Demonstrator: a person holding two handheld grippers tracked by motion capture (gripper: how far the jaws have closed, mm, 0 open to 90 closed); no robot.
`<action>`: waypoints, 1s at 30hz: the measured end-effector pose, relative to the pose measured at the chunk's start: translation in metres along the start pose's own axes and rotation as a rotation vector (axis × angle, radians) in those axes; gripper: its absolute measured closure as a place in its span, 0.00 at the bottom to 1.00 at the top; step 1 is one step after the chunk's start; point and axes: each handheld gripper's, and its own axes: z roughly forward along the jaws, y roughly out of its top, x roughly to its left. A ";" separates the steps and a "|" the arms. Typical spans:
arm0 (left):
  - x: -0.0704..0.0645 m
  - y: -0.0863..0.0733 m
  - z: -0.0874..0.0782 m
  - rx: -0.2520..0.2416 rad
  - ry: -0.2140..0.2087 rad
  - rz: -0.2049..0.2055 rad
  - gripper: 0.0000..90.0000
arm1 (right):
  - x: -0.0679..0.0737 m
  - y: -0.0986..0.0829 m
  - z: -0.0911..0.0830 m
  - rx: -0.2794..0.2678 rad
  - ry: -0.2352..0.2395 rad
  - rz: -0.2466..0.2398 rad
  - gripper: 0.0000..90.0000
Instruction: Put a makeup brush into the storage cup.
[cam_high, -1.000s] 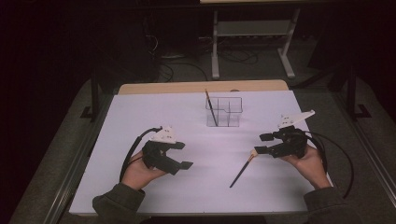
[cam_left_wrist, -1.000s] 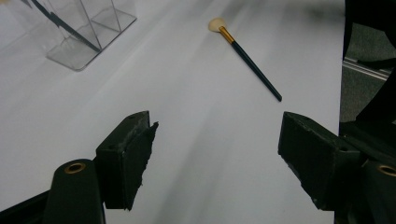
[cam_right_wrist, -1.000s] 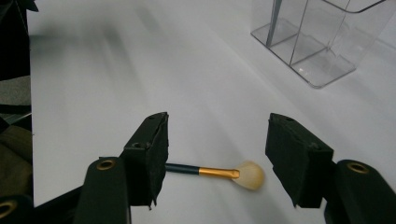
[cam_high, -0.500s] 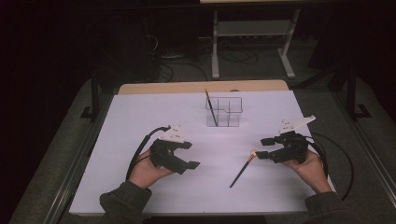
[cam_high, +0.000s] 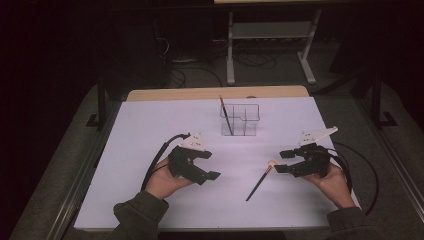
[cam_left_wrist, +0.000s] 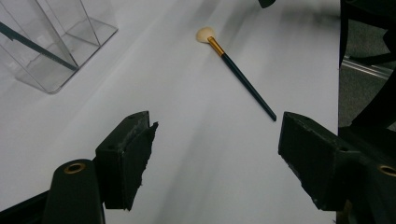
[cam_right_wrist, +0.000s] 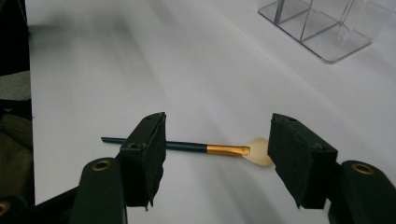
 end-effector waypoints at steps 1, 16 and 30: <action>0.000 0.000 0.000 0.000 0.000 0.001 0.28 | 0.000 0.000 0.000 0.001 0.000 0.000 0.40; -0.006 0.010 0.015 0.009 -0.009 0.003 0.28 | 0.002 -0.006 0.000 0.005 0.008 -0.003 0.40; -0.016 0.030 0.054 0.046 -0.027 0.012 0.31 | 0.000 -0.008 -0.003 0.010 0.002 -0.004 0.39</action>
